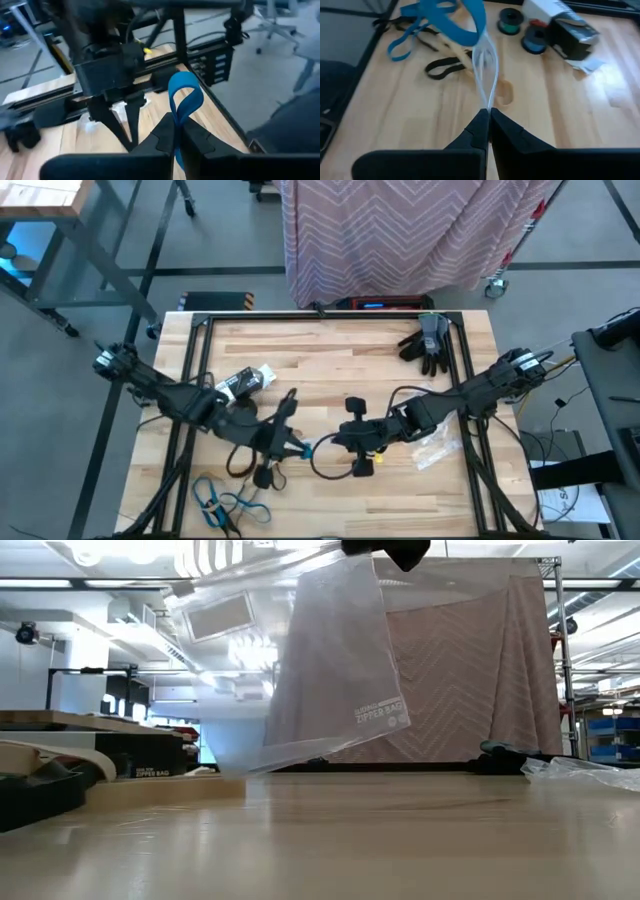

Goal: Sort rubber bands
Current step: Put the blue rubberband into the transparent zip bag

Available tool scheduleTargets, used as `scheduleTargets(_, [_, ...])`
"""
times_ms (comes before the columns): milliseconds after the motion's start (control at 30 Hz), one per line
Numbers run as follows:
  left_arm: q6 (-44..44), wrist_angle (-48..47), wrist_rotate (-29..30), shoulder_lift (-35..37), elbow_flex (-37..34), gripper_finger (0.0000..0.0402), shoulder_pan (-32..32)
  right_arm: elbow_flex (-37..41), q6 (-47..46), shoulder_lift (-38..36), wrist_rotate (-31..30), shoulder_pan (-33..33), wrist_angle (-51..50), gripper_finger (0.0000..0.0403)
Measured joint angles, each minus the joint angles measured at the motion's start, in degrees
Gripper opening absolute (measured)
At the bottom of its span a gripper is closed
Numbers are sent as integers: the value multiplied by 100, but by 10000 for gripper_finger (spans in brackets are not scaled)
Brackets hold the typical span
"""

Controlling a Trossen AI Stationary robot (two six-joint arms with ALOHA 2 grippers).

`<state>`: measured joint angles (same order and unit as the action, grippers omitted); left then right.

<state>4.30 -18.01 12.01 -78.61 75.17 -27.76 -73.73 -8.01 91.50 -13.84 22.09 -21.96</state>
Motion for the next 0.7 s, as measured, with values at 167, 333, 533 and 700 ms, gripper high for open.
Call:
scheduleTargets(167, [515, 0, -1125, 2, -112, 0, 202, 4, 276, 0, 546, 2, 55, 0])
scheduleTargets(333, [1215, 265, -2031, 0, -117, 0, 359, 4, 628, 0, 693, -1, 173, 0])
scheduleTargets(533, [1860, 499, -2843, -9, -145, 0, 542, 4, 964, 0, 865, -13, 409, 0])
scheduleTargets(700, [2132, 479, -3153, -9, -189, 0, 734, 4, 1192, 0, 1406, -13, 613, 0])
